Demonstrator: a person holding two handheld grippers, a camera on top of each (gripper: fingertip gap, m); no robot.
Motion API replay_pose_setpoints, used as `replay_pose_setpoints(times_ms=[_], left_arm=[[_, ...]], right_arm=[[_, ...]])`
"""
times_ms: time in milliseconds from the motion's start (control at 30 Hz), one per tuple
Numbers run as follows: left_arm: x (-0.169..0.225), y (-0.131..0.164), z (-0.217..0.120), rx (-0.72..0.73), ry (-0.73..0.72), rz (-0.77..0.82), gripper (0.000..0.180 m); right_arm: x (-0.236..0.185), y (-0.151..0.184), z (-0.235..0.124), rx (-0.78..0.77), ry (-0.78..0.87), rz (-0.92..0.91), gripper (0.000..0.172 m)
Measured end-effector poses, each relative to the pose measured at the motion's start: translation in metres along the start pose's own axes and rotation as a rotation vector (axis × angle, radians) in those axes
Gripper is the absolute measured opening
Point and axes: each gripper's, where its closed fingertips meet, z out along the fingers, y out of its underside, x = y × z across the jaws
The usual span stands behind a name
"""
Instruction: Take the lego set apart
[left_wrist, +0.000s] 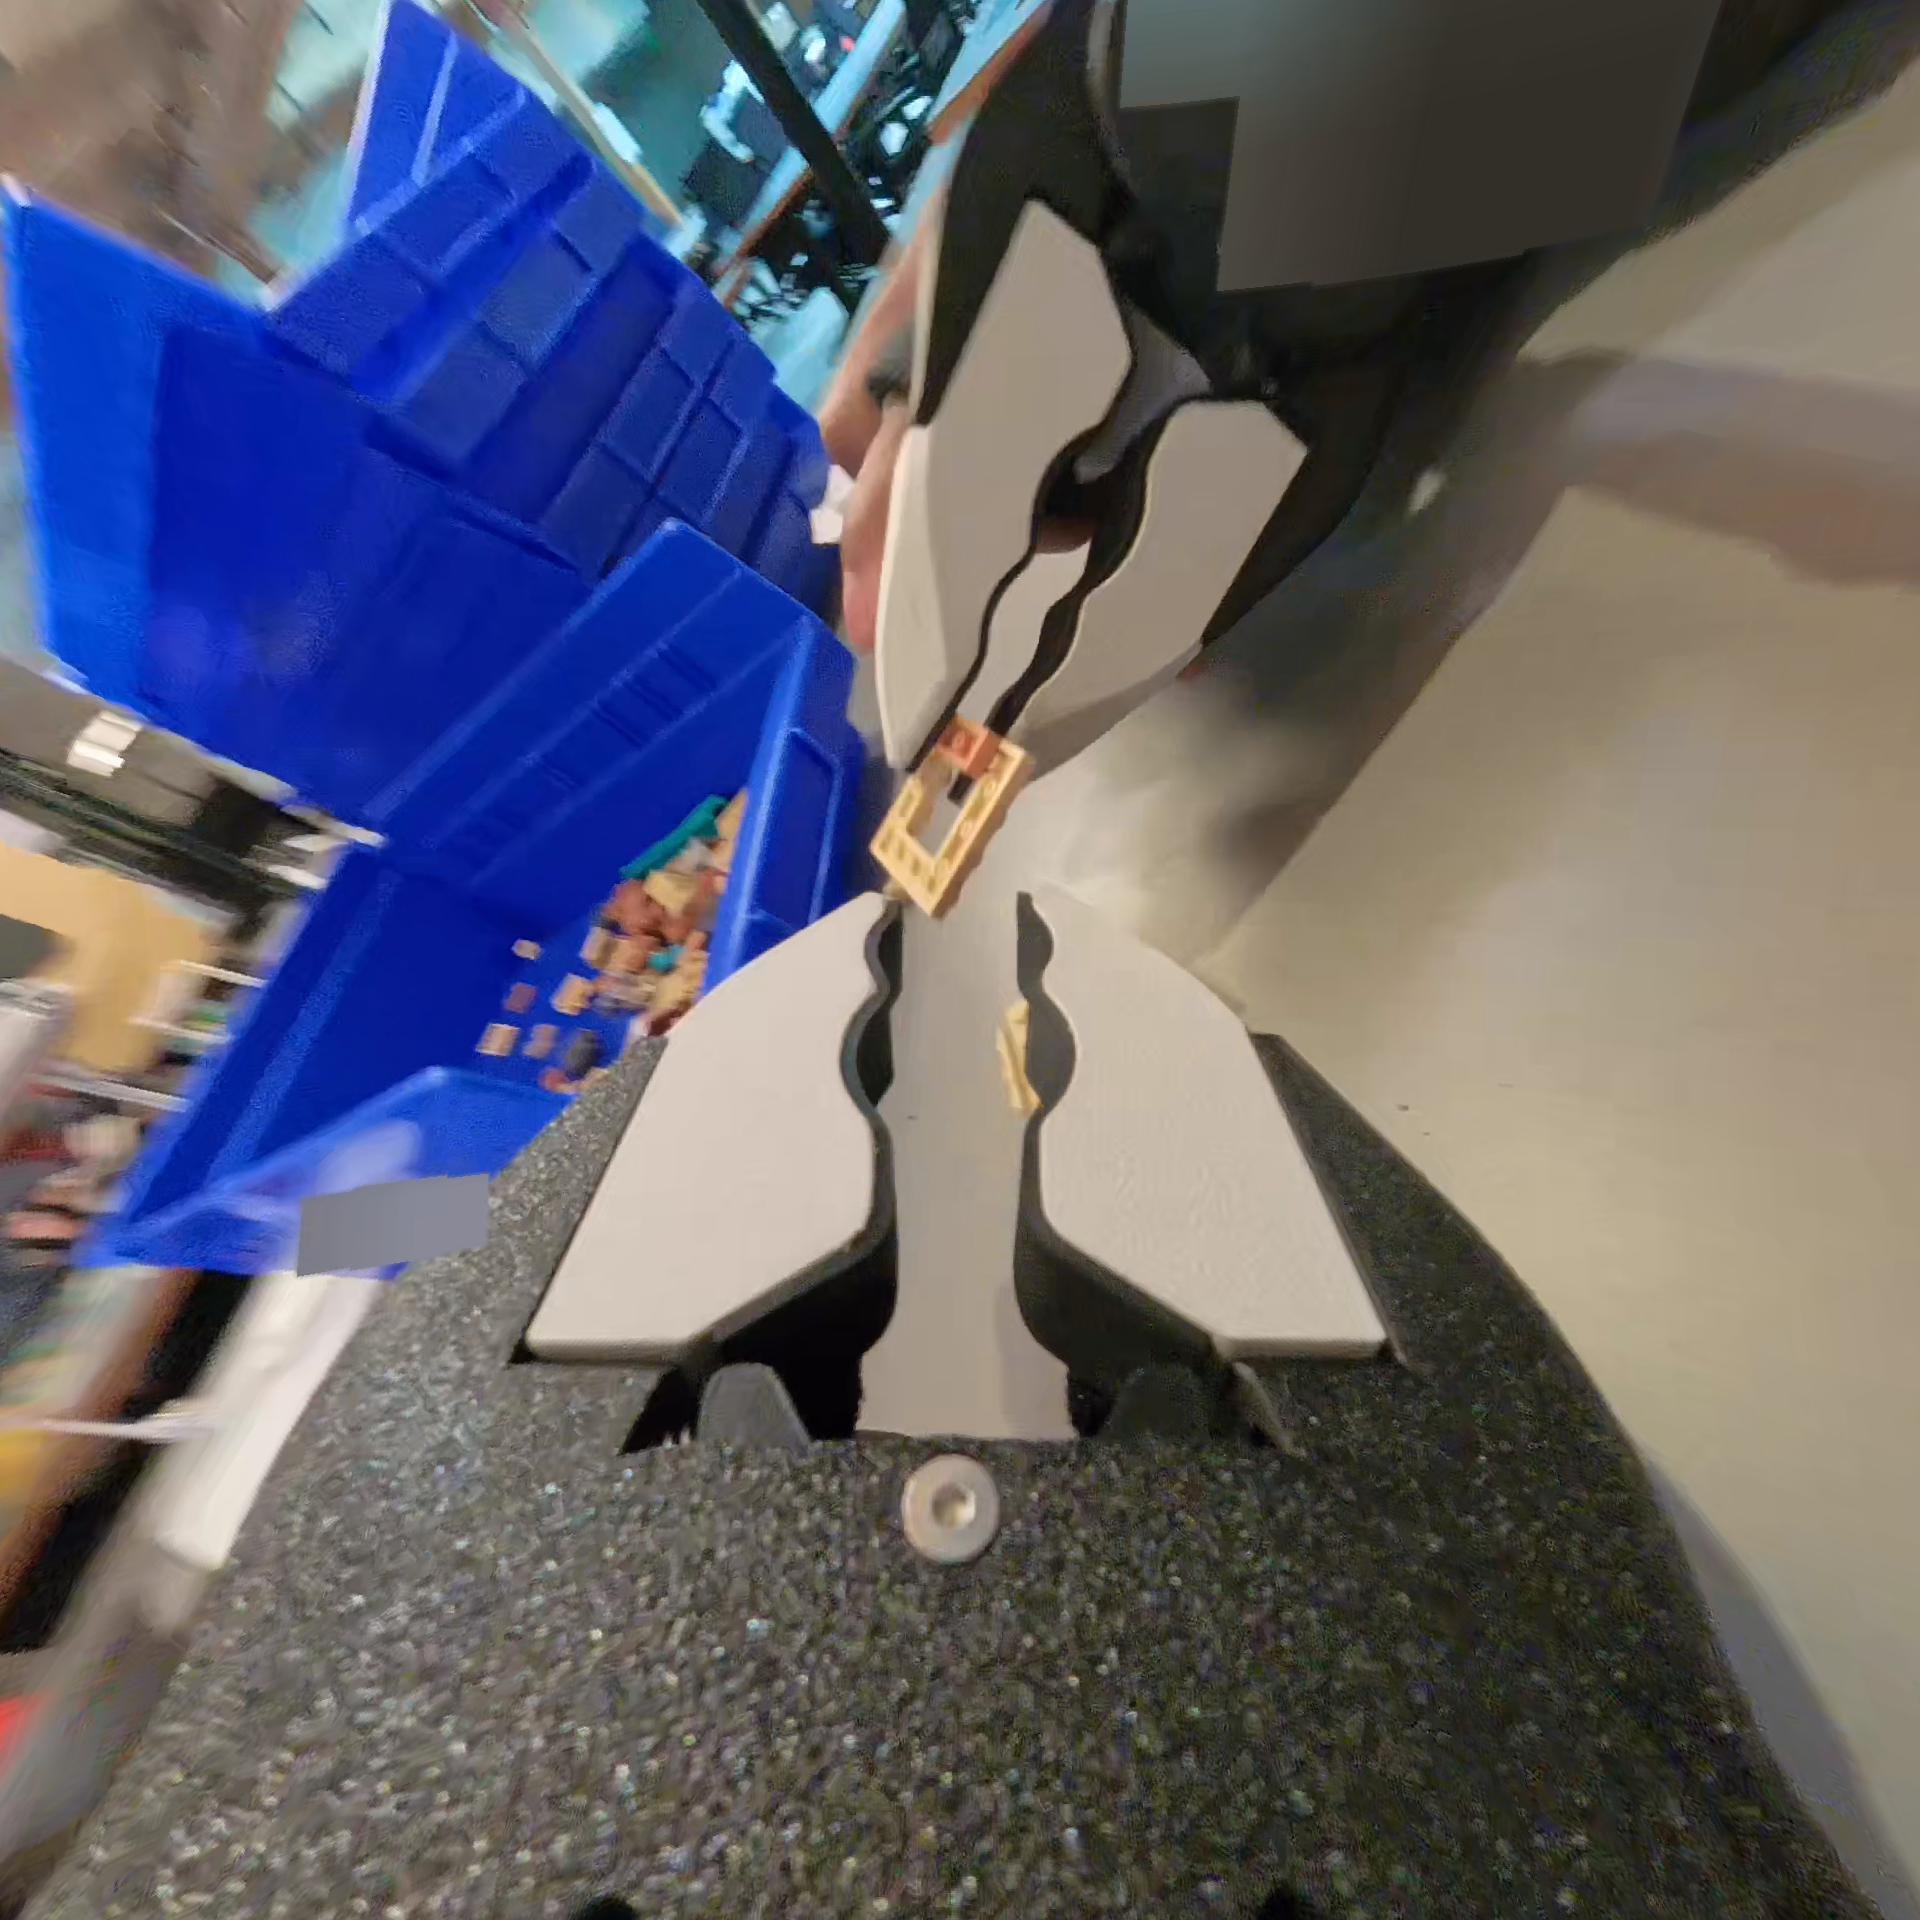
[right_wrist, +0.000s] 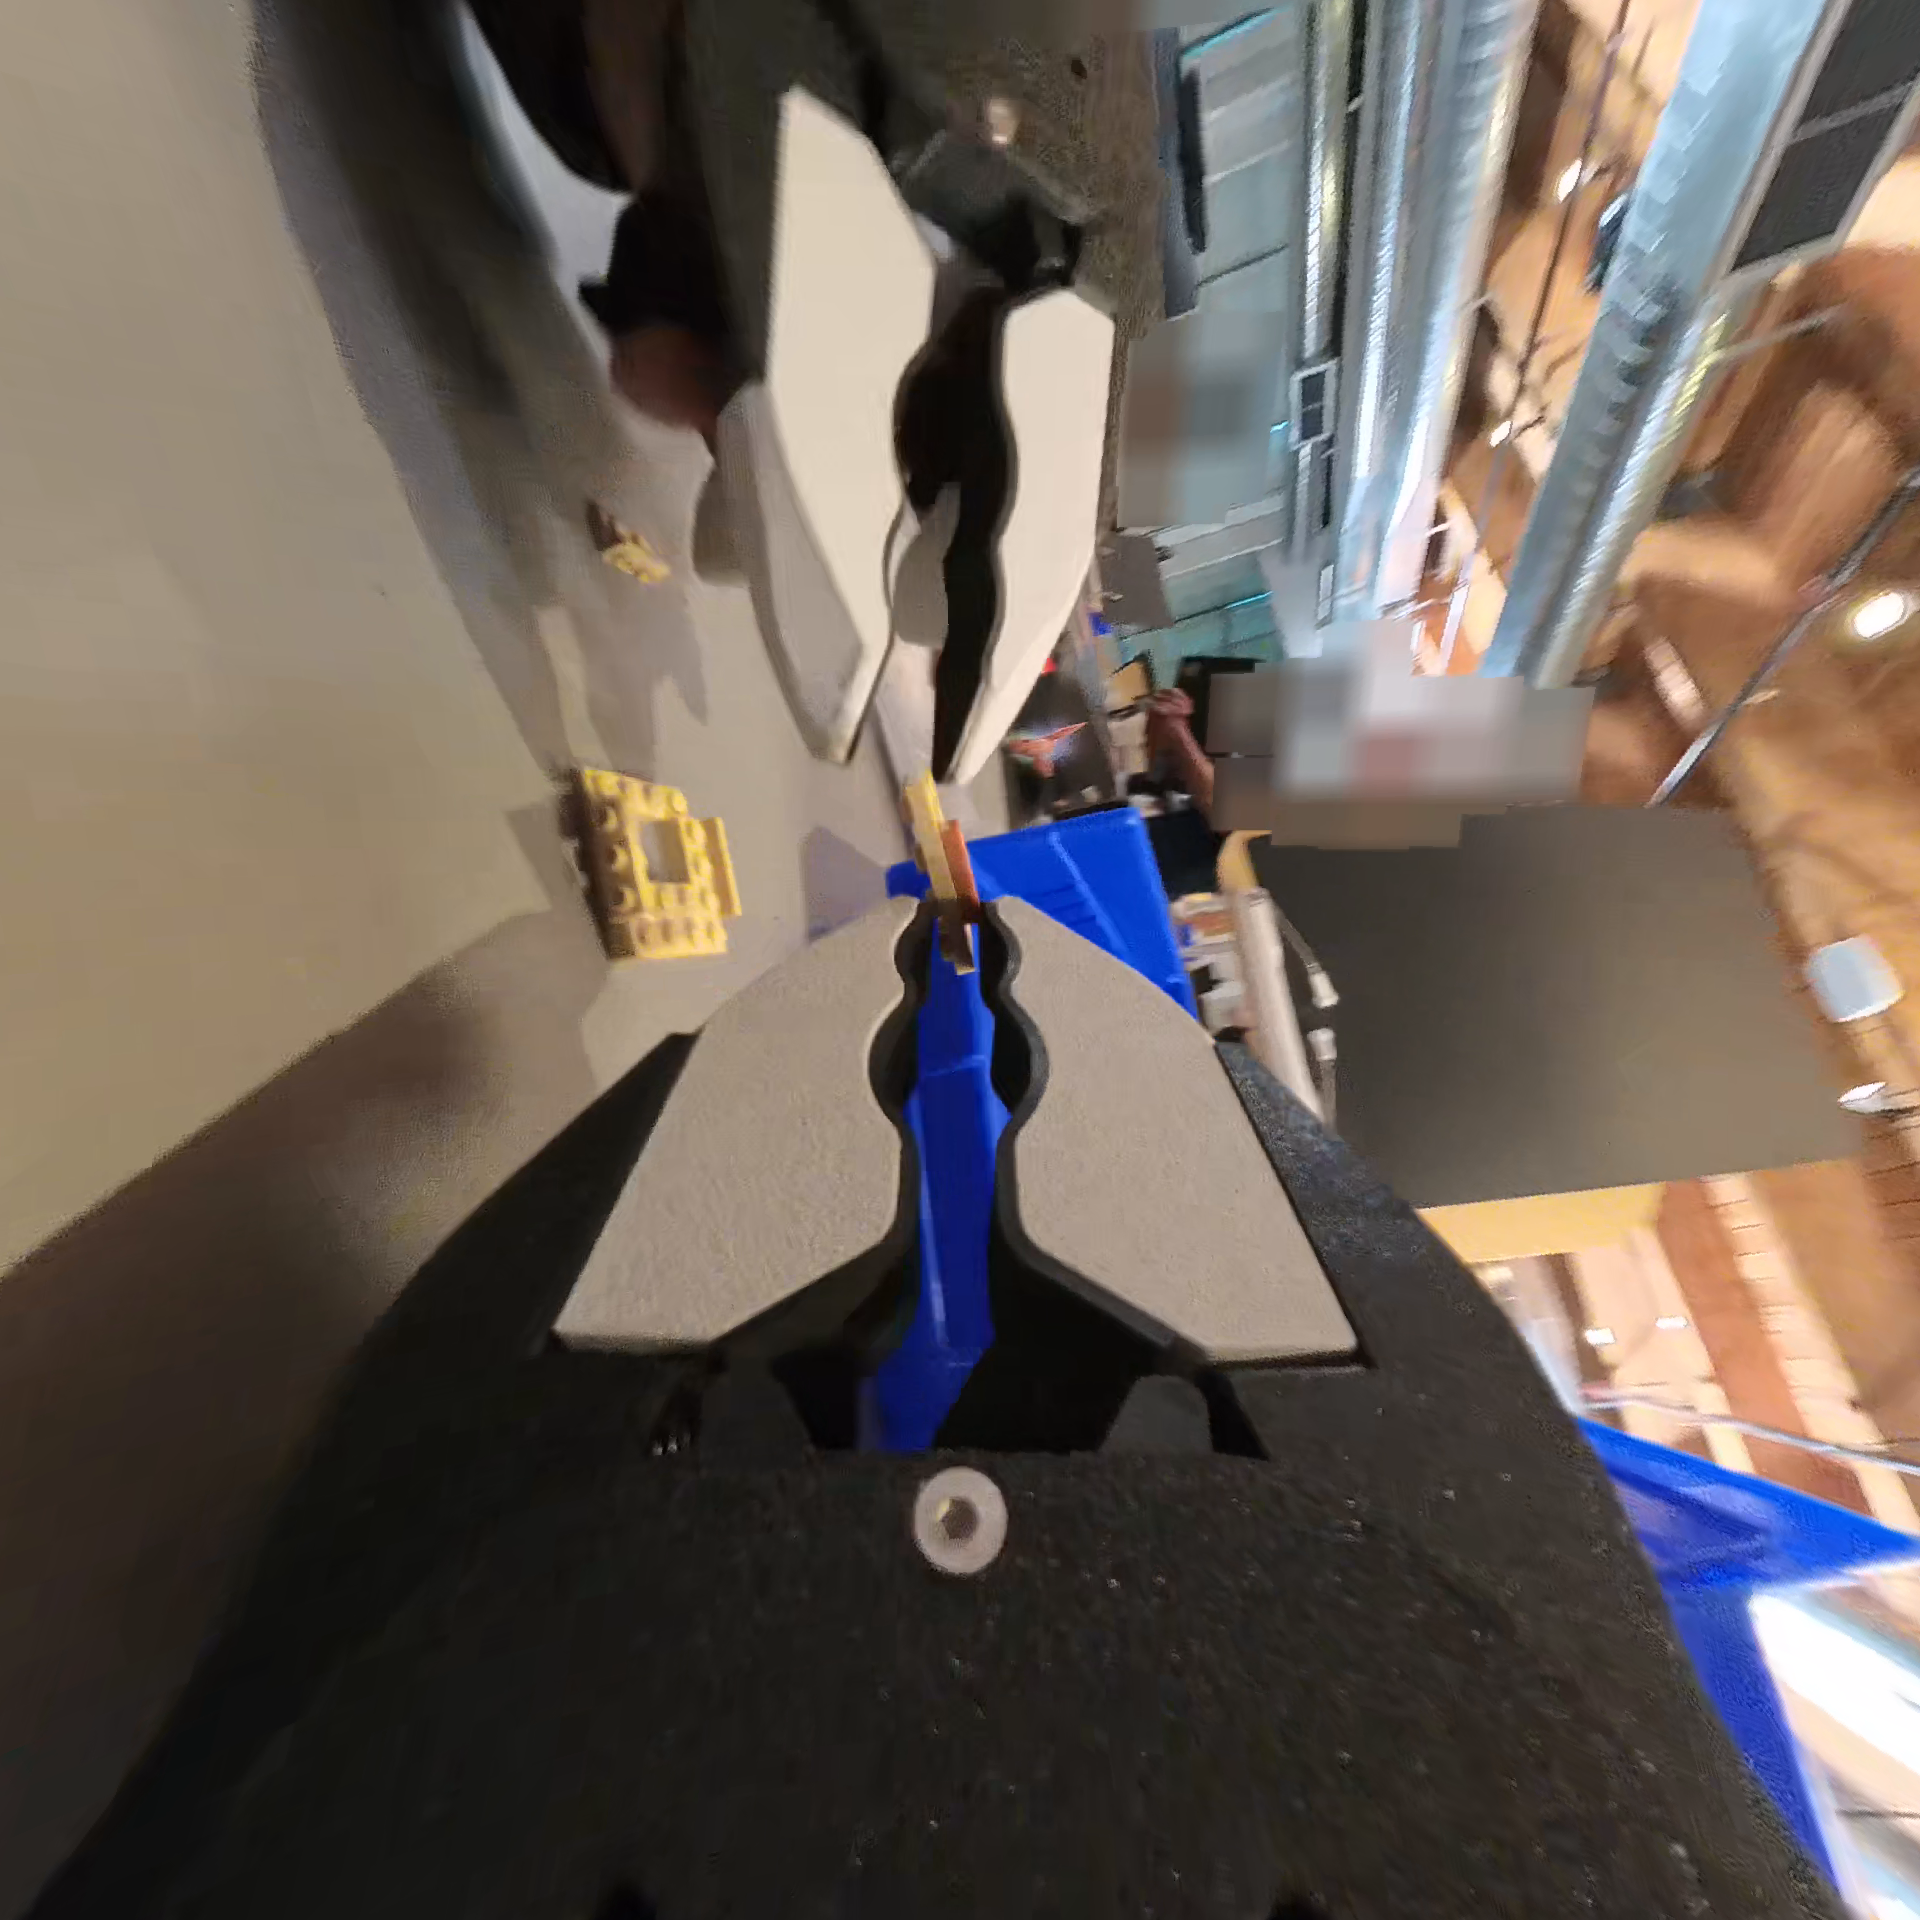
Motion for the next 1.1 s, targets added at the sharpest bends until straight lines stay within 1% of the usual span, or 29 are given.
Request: replay_pose_setpoints(times_ms=[33, 100, 200, 267, 333, 433, 533, 567, 633, 700, 767, 867, 933, 1000, 1033, 1100], left_arm=[[-0.001, -0.001, -0.004, 0.018, 0.046, -0.09, 0.022], [-0.012, -0.004, -0.011, 0.074, 0.09, -0.295, 0.023], [-0.026, -0.013, -0.016, 0.188, 0.203, -0.679, 0.021], [-0.025, -0.016, -0.015, 0.217, 0.29, -0.848, 0.021], [-0.019, -0.015, -0.011, 0.194, 0.337, -0.903, 0.021], [-0.005, -0.009, -0.004, 0.114, 0.4, -0.942, 0.021], [0.005, -0.011, -0.003, 0.103, 0.481, -1.005, 0.02], [0.009, -0.013, -0.003, 0.101, 0.518, -1.035, 0.015], [0.006, -0.012, -0.002, 0.11, 0.511, -1.054, 0.011], [-0.005, -0.011, 0.0, 0.14, 0.419, -1.033, 0.008], [-0.019, -0.006, 0.001, 0.153, 0.277, -0.969, 0.005], [-0.046, 0.001, -0.003, 0.165, -0.021, -0.814, 0.005], [-0.058, -0.001, -0.008, 0.194, -0.159, -0.746, 0.004], [-0.062, -0.01, -0.012, 0.257, -0.223, -0.703, 0.004], [-0.062, -0.014, -0.012, 0.28, -0.244, -0.683, 0.004], [-0.061, -0.018, -0.012, 0.301, -0.279, -0.638, 0.004]], right_arm=[[0.003, 0.001, -0.001, 0.004, 0.028, -0.048, 0.008], [0.007, 0.003, -0.003, 0.009, 0.07, -0.127, 0.008], [0.01, 0.001, -0.003, 0.021, 0.108, -0.238, 0.008], [0.009, -0.005, -0.001, 0.038, 0.124, -0.306, 0.008], [0.008, -0.01, 0.001, 0.054, 0.134, -0.352, 0.008], [0.005, -0.018, 0.002, 0.079, 0.143, -0.397, 0.008], [0.002, -0.023, 0.004, 0.098, 0.143, -0.437, 0.008], [0.001, -0.024, 0.005, 0.101, 0.142, -0.445, 0.008], [0.002, -0.023, 0.006, 0.092, 0.149, -0.422, 0.008], [0.005, -0.014, 0.01, 0.053, 0.134, -0.306, 0.013], [0.006, -0.002, 0.014, -0.01, 0.094, -0.112, 0.016], [0.009, 0.02, 0.019, -0.13, 0.047, 0.281, 0.019], [0.011, 0.024, 0.021, -0.149, 0.011, 0.596, 0.02], [0.016, 0.019, 0.024, -0.117, -0.015, 0.88, 0.02], [0.021, 0.017, 0.025, -0.098, -0.015, 0.98, 0.02], [0.029, 0.01, 0.027, -0.038, -0.017, 1.115, 0.02]])
